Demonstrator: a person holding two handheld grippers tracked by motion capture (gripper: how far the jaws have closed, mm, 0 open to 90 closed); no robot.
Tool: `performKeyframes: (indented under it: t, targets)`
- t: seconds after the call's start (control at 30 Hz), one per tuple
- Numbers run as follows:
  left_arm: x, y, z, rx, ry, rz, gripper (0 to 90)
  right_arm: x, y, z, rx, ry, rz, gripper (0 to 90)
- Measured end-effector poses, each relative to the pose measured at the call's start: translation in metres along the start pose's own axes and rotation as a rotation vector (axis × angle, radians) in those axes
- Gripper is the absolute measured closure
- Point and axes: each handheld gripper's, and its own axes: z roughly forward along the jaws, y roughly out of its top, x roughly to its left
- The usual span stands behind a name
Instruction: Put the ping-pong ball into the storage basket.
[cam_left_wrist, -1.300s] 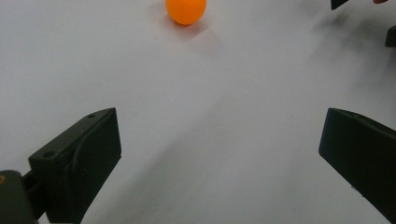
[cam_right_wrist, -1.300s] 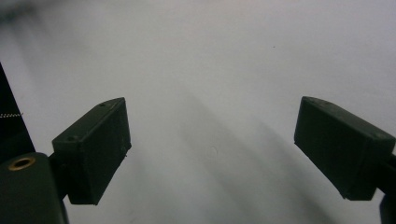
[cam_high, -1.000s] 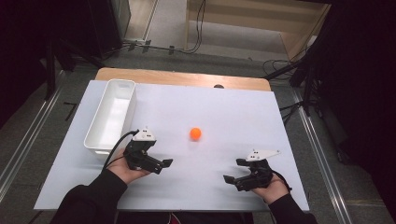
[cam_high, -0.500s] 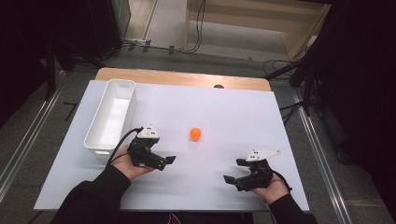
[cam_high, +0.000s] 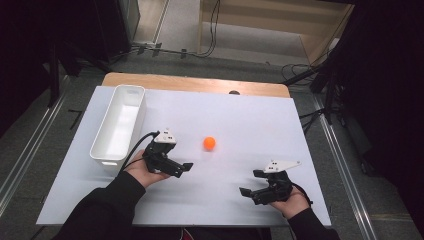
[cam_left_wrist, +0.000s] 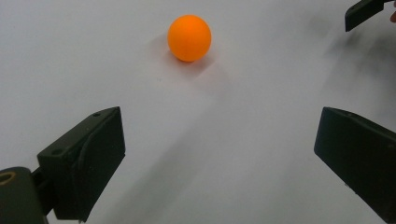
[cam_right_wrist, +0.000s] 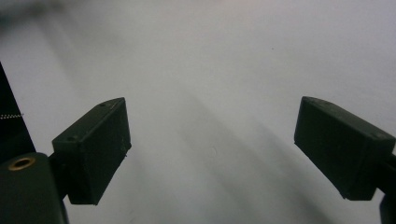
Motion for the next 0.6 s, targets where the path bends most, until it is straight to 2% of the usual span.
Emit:
performKeyframes:
  t: [0.2,0.33,0.6]
  targets:
    - [0.001,0.005,0.005,-0.004,-0.017,0.001,2.2,0.000,0.000,0.000,-0.002,0.001,0.000,9.5]
    - [0.001,0.009,0.010,0.012,-0.023,0.011,2.2,0.000,0.000,0.000,0.000,0.003,0.001,9.5]
    - [0.001,0.016,0.012,0.007,-0.029,0.030,2.2,0.000,0.000,-0.001,-0.004,0.000,0.002,9.5]
